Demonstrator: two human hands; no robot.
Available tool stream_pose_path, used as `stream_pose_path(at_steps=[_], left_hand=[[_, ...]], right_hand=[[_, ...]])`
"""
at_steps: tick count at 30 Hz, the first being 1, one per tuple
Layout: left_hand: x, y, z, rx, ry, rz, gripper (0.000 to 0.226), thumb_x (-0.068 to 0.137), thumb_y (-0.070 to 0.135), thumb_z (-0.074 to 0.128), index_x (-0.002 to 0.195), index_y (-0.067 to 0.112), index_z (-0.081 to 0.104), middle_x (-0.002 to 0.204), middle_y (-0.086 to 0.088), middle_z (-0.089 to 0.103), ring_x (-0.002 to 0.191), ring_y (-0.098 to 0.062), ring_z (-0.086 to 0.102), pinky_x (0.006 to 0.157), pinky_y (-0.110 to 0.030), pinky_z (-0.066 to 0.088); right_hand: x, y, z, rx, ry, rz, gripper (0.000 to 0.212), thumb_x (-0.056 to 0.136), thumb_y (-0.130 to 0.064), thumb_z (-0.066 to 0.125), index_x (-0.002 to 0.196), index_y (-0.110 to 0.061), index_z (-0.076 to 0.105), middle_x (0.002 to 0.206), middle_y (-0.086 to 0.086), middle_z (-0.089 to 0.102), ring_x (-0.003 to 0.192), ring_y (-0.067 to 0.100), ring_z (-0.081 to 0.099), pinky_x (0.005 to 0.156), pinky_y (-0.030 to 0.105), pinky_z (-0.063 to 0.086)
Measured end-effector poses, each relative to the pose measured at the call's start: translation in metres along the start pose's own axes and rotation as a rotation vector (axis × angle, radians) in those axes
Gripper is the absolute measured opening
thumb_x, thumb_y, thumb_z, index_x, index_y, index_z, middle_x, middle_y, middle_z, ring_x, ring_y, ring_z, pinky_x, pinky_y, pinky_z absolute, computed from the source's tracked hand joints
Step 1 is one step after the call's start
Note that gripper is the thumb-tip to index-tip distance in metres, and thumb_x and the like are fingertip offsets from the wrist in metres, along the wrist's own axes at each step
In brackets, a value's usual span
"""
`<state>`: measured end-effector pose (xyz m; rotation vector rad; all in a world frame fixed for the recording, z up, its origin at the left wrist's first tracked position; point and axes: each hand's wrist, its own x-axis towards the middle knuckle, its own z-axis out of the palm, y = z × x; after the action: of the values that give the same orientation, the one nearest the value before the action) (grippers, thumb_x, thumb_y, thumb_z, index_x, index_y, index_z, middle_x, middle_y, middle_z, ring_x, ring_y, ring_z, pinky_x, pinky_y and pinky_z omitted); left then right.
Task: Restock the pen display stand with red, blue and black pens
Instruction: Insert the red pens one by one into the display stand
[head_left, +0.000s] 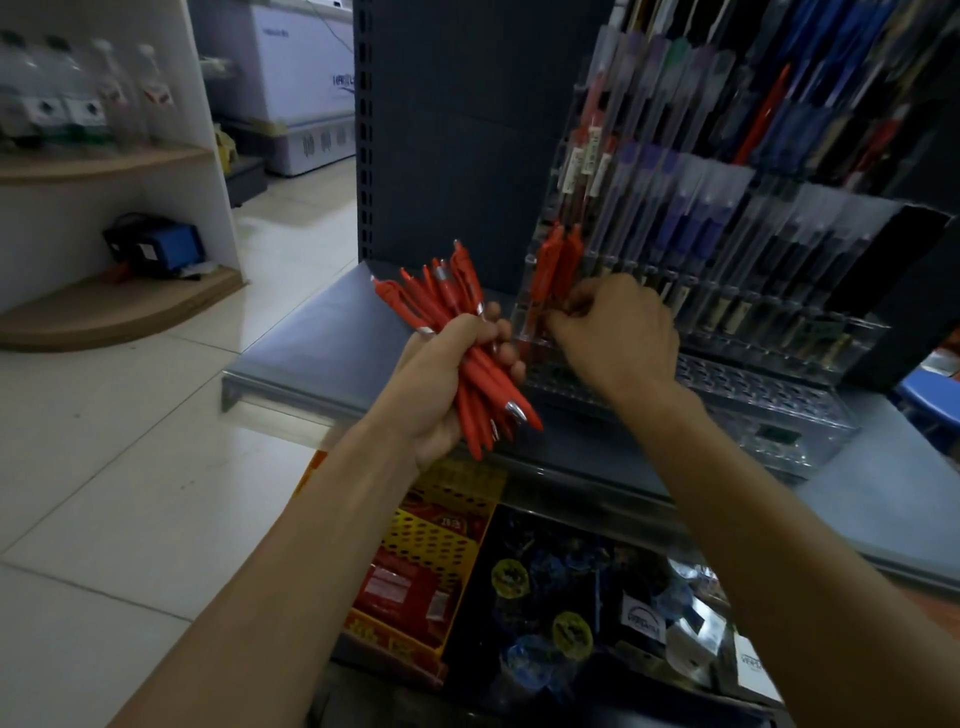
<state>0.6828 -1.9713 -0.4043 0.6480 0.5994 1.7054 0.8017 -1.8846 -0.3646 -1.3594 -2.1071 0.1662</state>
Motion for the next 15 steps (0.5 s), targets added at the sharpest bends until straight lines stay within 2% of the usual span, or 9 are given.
stream_pose_path(at_steps=[3, 5, 7, 10, 13, 15], left_hand=[[-0.003, 0.000, 0.001, 0.130, 0.017, -0.003, 0.014, 0.093, 0.018, 0.057, 0.081, 0.011, 0.059, 0.065, -0.002, 0.056, 0.055, -0.010, 0.057, 0.057, -0.024, 0.054], [-0.004, -0.001, 0.002, 0.153, 0.034, 0.016, 0.017, 0.089, 0.024, 0.063, 0.076, 0.015, 0.058, 0.062, 0.000, 0.054, 0.051, -0.010, 0.054, 0.052, -0.023, 0.051], [-0.004, -0.001, 0.003, 0.152, 0.047, 0.034, 0.017, 0.083, 0.027, 0.067, 0.076, 0.017, 0.055, 0.061, 0.002, 0.051, 0.048, -0.008, 0.052, 0.049, -0.022, 0.049], [-0.005, -0.001, 0.005, 0.160, 0.062, 0.039, 0.021, 0.077, 0.033, 0.070, 0.078, 0.019, 0.054, 0.060, 0.003, 0.051, 0.048, -0.008, 0.050, 0.048, -0.021, 0.049], [-0.004, -0.002, 0.007, 0.181, 0.101, 0.043, 0.034, 0.072, 0.044, 0.070, 0.082, 0.017, 0.054, 0.060, 0.003, 0.052, 0.049, -0.008, 0.051, 0.049, -0.022, 0.049], [-0.003, -0.003, 0.008, 0.235, 0.135, 0.046, 0.045, 0.067, 0.057, 0.067, 0.082, 0.016, 0.055, 0.060, 0.002, 0.053, 0.051, -0.010, 0.052, 0.051, -0.024, 0.050]], right_hand=[[0.000, -0.001, -0.005, 0.022, 0.048, 0.020, 0.029, 0.090, -0.045, 0.058, 0.086, -0.021, 0.074, 0.084, 0.001, 0.072, 0.081, 0.024, 0.067, 0.068, 0.031, 0.049], [-0.001, 0.002, -0.003, 0.052, 0.114, 0.013, 0.026, 0.091, -0.046, 0.059, 0.090, -0.023, 0.072, 0.087, 0.000, 0.072, 0.084, 0.024, 0.067, 0.070, 0.033, 0.051], [-0.003, 0.002, 0.003, 0.043, 0.101, -0.014, 0.023, 0.093, -0.042, 0.058, 0.088, -0.023, 0.071, 0.085, 0.002, 0.072, 0.082, 0.025, 0.067, 0.069, 0.035, 0.053], [-0.006, 0.003, 0.009, 0.000, 0.037, -0.039, 0.022, 0.093, -0.033, 0.056, 0.085, -0.020, 0.071, 0.082, 0.003, 0.071, 0.077, 0.025, 0.066, 0.063, 0.030, 0.047], [-0.012, 0.003, 0.003, 0.117, 0.051, -0.058, 0.023, 0.094, -0.034, 0.055, 0.077, -0.023, 0.066, 0.071, -0.006, 0.066, 0.066, 0.013, 0.062, 0.059, 0.028, 0.047], [-0.022, -0.002, -0.003, 0.277, 0.073, -0.077, 0.029, 0.095, -0.036, 0.055, 0.072, -0.020, 0.062, 0.062, -0.009, 0.059, 0.056, 0.003, 0.053, 0.053, 0.023, 0.044]])
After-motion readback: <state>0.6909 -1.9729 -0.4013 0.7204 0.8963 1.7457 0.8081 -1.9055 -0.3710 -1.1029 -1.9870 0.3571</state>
